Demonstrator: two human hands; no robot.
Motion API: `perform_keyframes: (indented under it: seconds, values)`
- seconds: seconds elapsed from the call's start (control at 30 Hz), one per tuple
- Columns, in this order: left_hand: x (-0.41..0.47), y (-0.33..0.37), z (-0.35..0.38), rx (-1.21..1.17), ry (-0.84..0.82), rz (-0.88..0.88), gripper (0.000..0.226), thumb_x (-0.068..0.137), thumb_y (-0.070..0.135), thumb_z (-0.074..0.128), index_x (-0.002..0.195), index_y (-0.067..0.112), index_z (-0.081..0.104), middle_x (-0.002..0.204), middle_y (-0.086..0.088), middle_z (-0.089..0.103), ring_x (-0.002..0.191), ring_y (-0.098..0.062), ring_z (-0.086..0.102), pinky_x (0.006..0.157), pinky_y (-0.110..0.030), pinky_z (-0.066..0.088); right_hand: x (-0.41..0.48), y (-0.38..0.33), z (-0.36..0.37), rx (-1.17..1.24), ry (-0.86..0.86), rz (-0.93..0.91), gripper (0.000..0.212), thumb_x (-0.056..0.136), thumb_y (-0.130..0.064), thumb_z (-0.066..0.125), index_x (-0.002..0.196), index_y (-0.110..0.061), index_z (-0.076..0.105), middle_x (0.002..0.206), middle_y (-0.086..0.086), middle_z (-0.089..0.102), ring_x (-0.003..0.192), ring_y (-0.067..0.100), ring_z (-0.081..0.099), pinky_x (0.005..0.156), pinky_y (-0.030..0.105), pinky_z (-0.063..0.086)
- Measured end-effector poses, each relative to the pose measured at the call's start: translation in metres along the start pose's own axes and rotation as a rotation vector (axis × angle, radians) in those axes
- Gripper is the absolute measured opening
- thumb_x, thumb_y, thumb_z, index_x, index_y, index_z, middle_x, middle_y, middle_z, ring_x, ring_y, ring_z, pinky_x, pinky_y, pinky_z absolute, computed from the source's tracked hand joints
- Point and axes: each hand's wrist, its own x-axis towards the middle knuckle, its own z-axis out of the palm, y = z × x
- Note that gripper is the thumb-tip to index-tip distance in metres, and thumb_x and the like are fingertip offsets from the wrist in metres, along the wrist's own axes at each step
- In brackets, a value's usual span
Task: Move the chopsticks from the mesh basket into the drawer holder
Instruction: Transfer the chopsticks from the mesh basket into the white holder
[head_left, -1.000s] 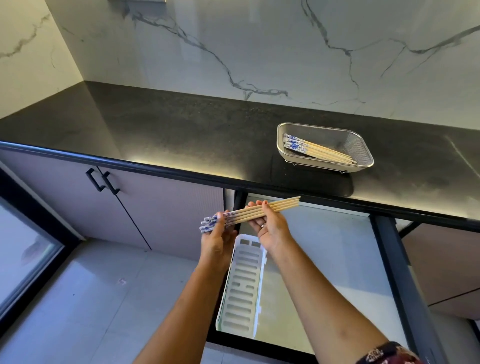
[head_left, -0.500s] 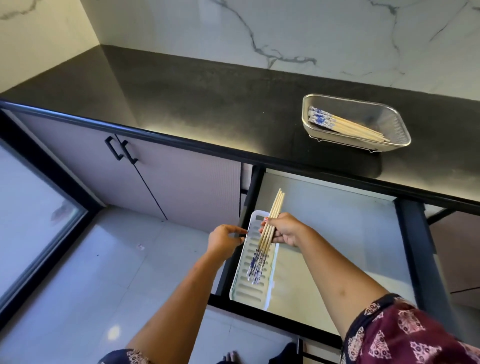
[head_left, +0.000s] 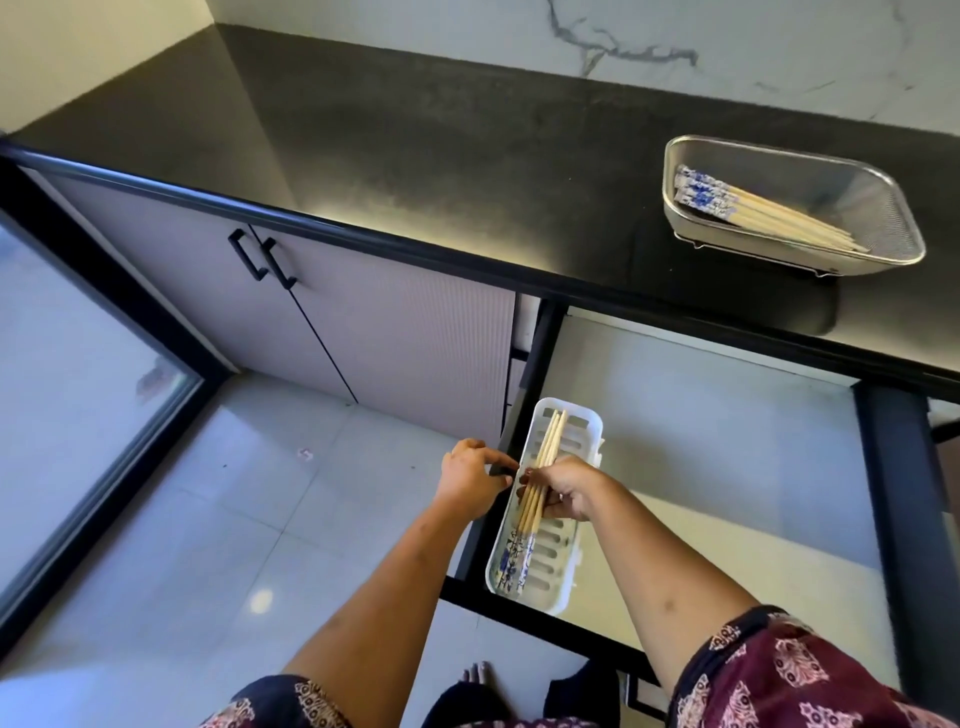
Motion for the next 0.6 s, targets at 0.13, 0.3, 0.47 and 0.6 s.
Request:
perform_keyframes:
  seconds: [0.13, 0.3, 0.47, 0.6]
  values:
    - [0.007, 0.000, 0.005, -0.015, 0.006, 0.035, 0.021, 0.085, 0.022, 0.068, 0.104, 0.029, 0.072, 0.138, -0.004, 0.044, 0.131, -0.023, 0.035, 0.109, -0.035, 0.029, 0.010, 0.004, 0.002, 0.018, 0.012, -0.015, 0.010, 0.092, -0.008, 0.061, 0.084, -0.002, 0.061, 0.076, 0.014, 0.067, 0.067, 0.026, 0.066, 0.081, 0.048, 0.058]
    - [0.013, 0.002, 0.009, 0.008, -0.011, 0.055, 0.021, 0.087, 0.025, 0.066, 0.107, 0.029, 0.071, 0.140, -0.004, 0.041, 0.132, -0.024, 0.031, 0.110, -0.035, 0.027, 0.018, 0.007, 0.009, 0.023, 0.014, 0.014, 0.013, 0.092, -0.008, 0.061, 0.103, -0.002, 0.063, 0.079, 0.013, 0.065, 0.075, 0.027, 0.066, 0.085, 0.047, 0.056]
    - [0.015, 0.000, 0.012, 0.005, 0.006, 0.072, 0.019, 0.087, 0.025, 0.065, 0.105, 0.030, 0.072, 0.139, -0.003, 0.039, 0.131, -0.024, 0.030, 0.110, -0.035, 0.027, 0.024, 0.011, 0.016, 0.066, 0.040, 0.009, 0.008, 0.091, -0.002, 0.057, 0.093, -0.005, 0.064, 0.075, 0.012, 0.065, 0.069, 0.024, 0.065, 0.080, 0.043, 0.058]
    - [0.015, 0.000, 0.013, -0.006, 0.019, 0.081, 0.019, 0.087, 0.024, 0.066, 0.104, 0.029, 0.072, 0.139, -0.003, 0.040, 0.130, -0.024, 0.031, 0.109, -0.033, 0.027, 0.028, 0.013, 0.019, 0.082, 0.099, -0.023, 0.014, 0.087, -0.001, 0.060, 0.099, -0.006, 0.066, 0.085, 0.015, 0.066, 0.077, 0.028, 0.066, 0.074, 0.039, 0.058]
